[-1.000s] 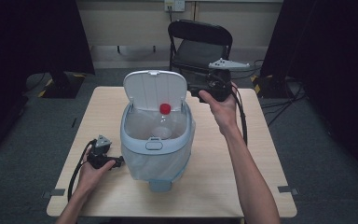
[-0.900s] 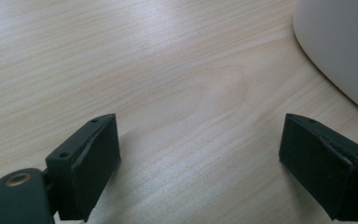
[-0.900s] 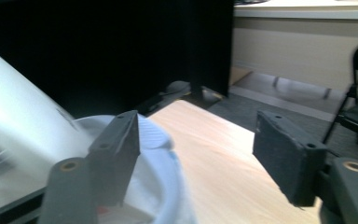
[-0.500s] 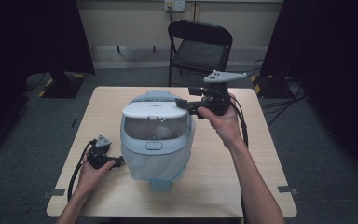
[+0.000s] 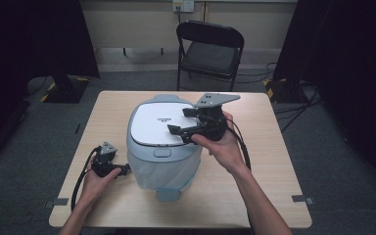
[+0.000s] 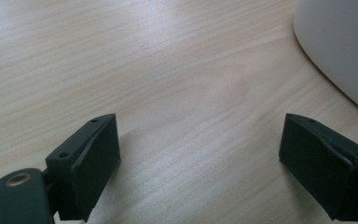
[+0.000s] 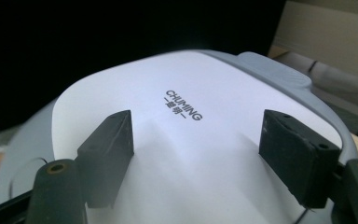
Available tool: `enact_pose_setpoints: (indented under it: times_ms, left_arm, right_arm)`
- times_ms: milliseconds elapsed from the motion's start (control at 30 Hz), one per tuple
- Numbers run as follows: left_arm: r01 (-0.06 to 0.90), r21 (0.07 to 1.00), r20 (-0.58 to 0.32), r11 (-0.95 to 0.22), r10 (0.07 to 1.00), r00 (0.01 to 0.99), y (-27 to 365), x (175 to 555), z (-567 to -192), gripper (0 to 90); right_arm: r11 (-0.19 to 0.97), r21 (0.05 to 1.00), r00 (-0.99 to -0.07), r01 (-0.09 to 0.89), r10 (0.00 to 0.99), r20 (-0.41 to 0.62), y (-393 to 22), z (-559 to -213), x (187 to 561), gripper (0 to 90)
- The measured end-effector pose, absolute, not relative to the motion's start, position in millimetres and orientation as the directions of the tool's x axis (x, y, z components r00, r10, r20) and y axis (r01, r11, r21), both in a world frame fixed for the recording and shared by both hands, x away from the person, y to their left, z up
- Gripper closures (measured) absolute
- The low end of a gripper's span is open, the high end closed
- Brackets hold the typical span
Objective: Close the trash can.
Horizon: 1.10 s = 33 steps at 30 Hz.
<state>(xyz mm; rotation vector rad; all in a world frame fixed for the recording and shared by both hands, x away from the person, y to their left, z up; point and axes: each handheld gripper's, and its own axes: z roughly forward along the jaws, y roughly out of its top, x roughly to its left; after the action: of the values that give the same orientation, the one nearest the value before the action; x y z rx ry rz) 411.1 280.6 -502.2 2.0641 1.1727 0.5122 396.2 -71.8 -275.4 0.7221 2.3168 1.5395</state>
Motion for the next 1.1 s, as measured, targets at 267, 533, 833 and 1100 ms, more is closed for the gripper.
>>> enact_pose_setpoints:
  times_ms: [267,533,833,1100]
  left_arm:
    - [0.583,0.734,0.000,-0.348,0.858,0.513,281,411,-502,11.7]
    - [0.584,0.735,-0.001,-0.346,0.860,0.511,281,411,-502,11.7]
    - [0.583,0.732,0.003,-0.351,0.858,0.513,281,411,-502,11.8]
    - [0.584,0.734,0.001,-0.346,0.861,0.508,283,410,-502,11.9]
  right_arm:
    - [0.343,0.911,-0.848,0.228,0.529,0.013,-57,-277,371,25.6]
    - [0.393,0.896,-0.851,0.206,0.524,-0.034,-50,-276,366,26.6]
    - [0.333,0.921,-0.860,0.204,0.510,0.006,-50,-280,376,26.3]
    - [0.299,0.924,-0.835,0.238,0.549,0.037,-63,-280,386,24.0]
